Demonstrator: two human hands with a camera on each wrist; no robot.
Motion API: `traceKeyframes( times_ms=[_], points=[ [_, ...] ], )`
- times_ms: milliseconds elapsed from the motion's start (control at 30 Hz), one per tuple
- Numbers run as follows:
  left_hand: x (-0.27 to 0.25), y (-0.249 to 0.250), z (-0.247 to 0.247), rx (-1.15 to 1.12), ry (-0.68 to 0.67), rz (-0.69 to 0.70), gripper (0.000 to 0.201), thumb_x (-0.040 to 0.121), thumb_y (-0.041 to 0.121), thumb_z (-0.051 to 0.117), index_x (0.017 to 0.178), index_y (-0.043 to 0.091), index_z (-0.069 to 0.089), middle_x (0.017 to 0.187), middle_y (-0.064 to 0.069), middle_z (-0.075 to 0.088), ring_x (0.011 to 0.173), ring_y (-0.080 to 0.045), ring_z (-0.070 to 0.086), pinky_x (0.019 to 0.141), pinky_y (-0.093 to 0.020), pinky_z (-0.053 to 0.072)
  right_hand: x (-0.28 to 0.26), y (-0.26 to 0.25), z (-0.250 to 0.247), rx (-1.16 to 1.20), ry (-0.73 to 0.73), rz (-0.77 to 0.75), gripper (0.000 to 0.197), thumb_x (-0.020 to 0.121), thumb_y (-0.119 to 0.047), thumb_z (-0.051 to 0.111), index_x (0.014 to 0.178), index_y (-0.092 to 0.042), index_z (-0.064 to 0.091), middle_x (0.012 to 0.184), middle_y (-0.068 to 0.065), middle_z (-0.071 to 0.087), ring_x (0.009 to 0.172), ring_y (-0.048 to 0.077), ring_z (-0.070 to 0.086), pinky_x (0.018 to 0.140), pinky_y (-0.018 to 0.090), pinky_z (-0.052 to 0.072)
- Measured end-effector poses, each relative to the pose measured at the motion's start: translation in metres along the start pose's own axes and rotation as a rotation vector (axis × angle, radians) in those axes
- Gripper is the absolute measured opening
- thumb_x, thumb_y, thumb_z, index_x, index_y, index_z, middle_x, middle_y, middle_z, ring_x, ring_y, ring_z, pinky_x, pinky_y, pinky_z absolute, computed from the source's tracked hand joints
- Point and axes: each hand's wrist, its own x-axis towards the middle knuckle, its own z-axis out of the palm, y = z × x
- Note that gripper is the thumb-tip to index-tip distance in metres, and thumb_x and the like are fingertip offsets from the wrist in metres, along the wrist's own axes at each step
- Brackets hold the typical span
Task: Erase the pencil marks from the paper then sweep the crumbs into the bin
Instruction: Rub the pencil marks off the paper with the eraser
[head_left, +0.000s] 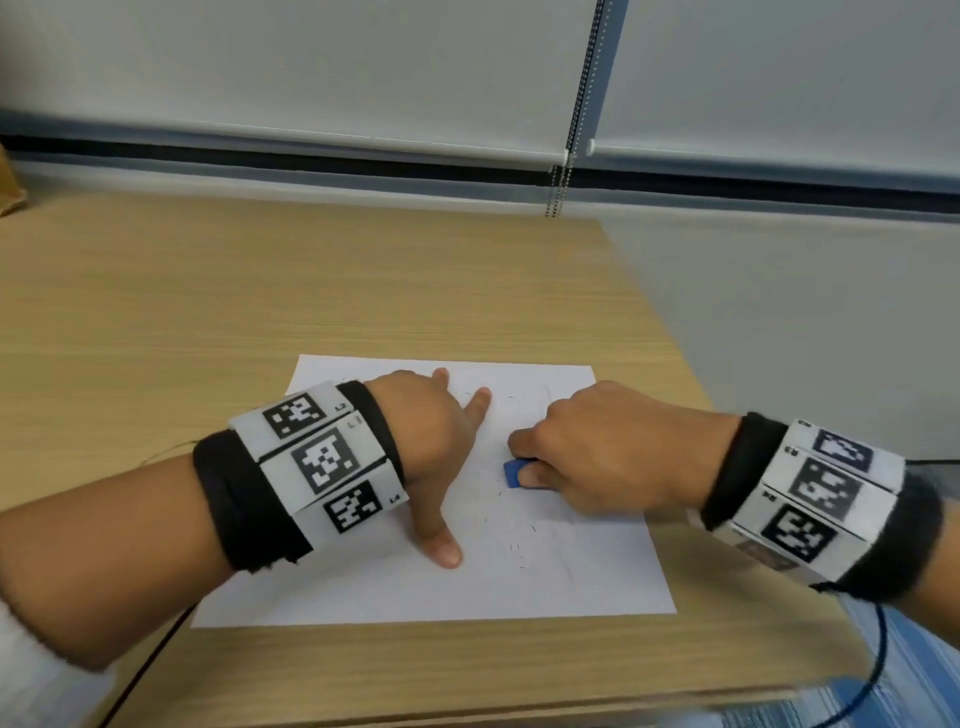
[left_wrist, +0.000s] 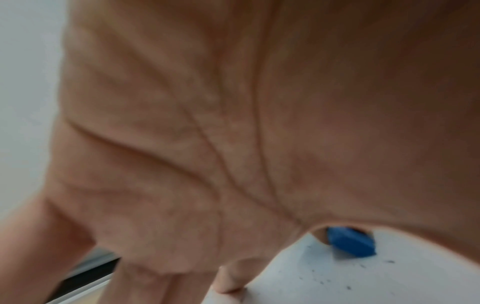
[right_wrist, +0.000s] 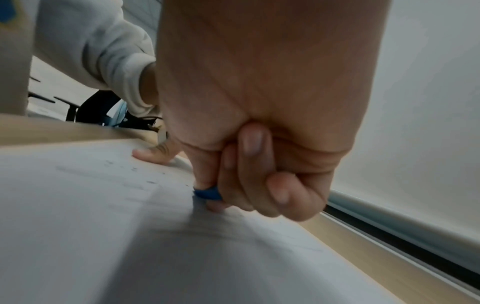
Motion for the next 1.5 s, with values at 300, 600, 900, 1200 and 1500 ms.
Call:
traceKeyframes(
  times_ms=[300, 600, 900, 1200, 1500],
  points=[
    [-0.002, 0.0, 0.0, 0.008, 0.017, 0.01, 0.149, 0.059, 0.071, 0.076, 0.145, 0.017, -0.033, 0.157, -0.024, -0.021, 0.144, -0.04, 0.023, 0.111, -0.047, 0.033, 0.012, -0.004, -0.007, -0.026, 0.001, 0.013, 0.027, 0.099, -0.037, 0.036, 0.097, -0.018, 0.055, 0.069, 0.0, 0.046, 0.058, 0.021, 0.037, 0.049, 0.031, 0.021],
    [0.0, 0.002, 0.0, -0.028, 0.0, -0.01, 0.15, 0.06, 0.064, 0.08, 0.144, 0.018, -0.035, 0.156, -0.021, -0.025, 0.146, -0.043, 0.011, 0.113, -0.053, 0.028, -0.011, -0.013, -0.009, -0.025, -0.15, -0.093, 0.02, 0.098, -0.035, 0.039, 0.098, -0.02, 0.052, 0.064, -0.003, 0.037, 0.051, 0.012, 0.032, 0.051, 0.03, 0.026],
    [-0.003, 0.002, -0.002, -0.025, 0.001, -0.008, 0.149, 0.06, 0.065, 0.079, 0.145, 0.017, -0.033, 0.157, -0.021, -0.024, 0.146, -0.043, 0.012, 0.113, -0.053, 0.027, -0.041, -0.012, 0.002, 0.025, -0.233, -0.072, 0.014, 0.098, -0.037, 0.038, 0.096, -0.026, 0.047, 0.061, -0.007, 0.033, 0.049, 0.012, 0.032, 0.057, 0.032, 0.03],
    [-0.003, 0.002, -0.004, -0.017, -0.025, -0.015, 0.147, 0.063, 0.063, 0.079, 0.145, 0.017, -0.034, 0.156, -0.021, -0.027, 0.147, -0.041, 0.011, 0.114, -0.053, 0.026, -0.04, -0.009, 0.006, 0.084, -0.211, -0.035, 0.015, 0.098, -0.036, 0.04, 0.091, -0.023, 0.045, 0.061, -0.006, 0.034, 0.05, 0.012, 0.032, 0.058, 0.034, 0.031],
    [-0.001, 0.003, -0.003, -0.014, -0.027, -0.03, 0.148, 0.063, 0.061, 0.08, 0.143, 0.018, -0.036, 0.156, -0.021, -0.027, 0.147, -0.043, 0.008, 0.114, -0.055, 0.024, -0.042, -0.01, 0.005, 0.026, -0.137, -0.026, 0.015, 0.098, -0.036, 0.039, 0.088, -0.024, 0.042, 0.058, -0.006, 0.033, 0.047, 0.013, 0.031, 0.05, 0.032, 0.028]
  ],
)
